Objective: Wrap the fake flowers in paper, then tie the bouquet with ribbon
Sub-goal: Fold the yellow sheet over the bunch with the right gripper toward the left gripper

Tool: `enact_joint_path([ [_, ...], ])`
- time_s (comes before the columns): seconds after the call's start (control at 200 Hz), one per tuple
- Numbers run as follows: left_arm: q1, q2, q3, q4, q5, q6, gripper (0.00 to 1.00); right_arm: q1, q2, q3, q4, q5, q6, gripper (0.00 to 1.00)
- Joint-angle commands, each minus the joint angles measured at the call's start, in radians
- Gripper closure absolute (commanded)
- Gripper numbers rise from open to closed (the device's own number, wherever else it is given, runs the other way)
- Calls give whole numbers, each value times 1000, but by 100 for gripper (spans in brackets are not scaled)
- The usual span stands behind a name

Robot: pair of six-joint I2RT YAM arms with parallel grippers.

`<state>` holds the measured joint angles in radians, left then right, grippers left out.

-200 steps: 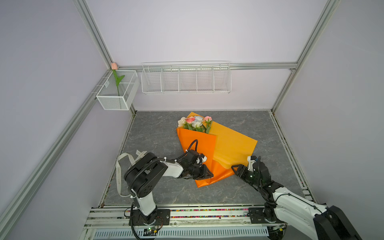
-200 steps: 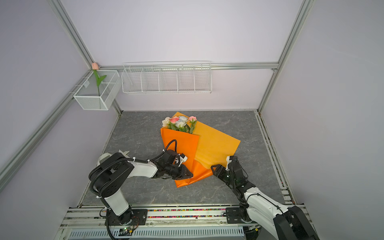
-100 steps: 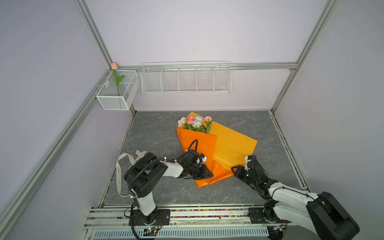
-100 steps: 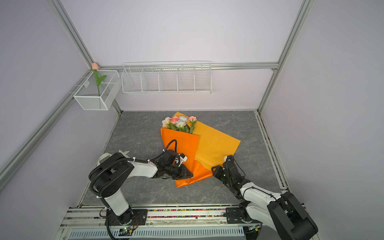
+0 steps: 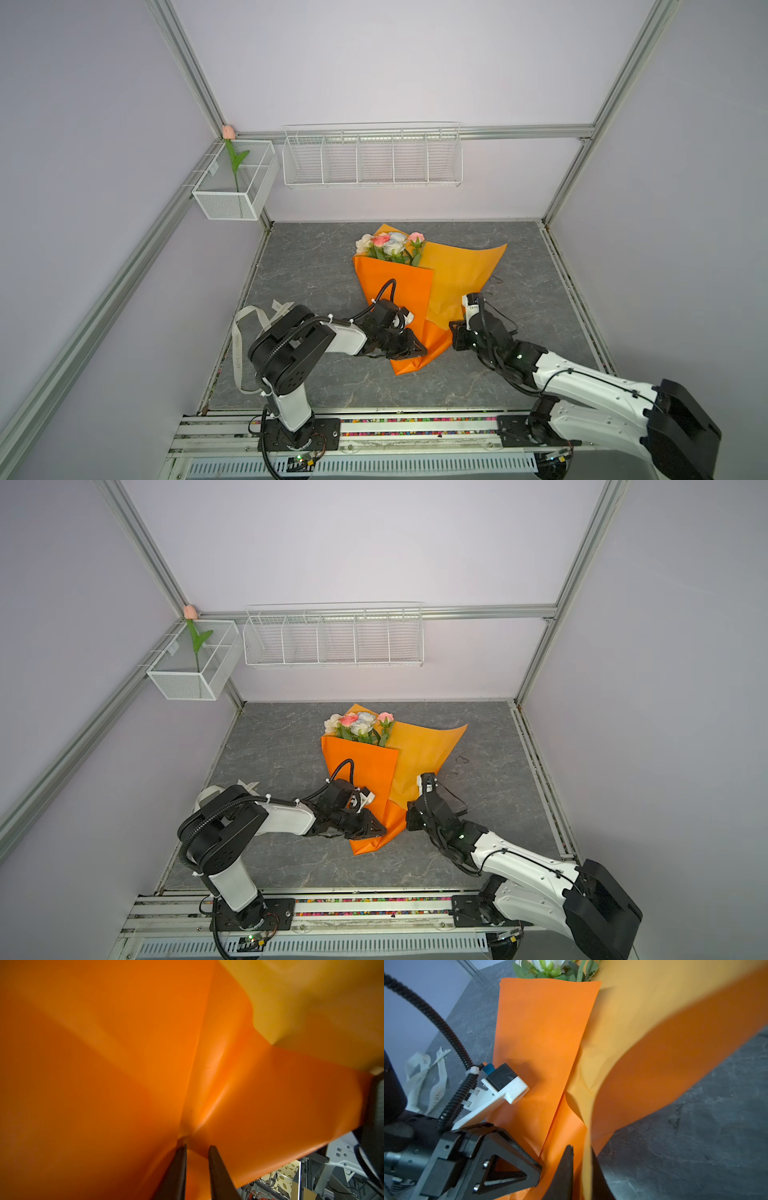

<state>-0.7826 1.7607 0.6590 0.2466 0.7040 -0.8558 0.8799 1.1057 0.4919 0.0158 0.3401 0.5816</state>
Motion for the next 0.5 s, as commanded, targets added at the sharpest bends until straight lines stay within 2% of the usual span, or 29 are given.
enact_joint_path([
  [0.0,5,28,-11,-14,-58,-16,78,86,94,74,-117,179,-131,86],
  [0.1,5,23,-20,-5,-65,-22,78,174,183,170,-174,300,-175,88],
  [0.215,5,19,-27,8,-71,-31,78,220,254,263,-228,342,-180,88],
  [0.31,6,2,-40,27,-83,-41,78,228,296,297,-222,279,-245,87],
  [0.495,14,-34,-73,109,-80,-82,77,236,366,312,-241,217,-253,88],
])
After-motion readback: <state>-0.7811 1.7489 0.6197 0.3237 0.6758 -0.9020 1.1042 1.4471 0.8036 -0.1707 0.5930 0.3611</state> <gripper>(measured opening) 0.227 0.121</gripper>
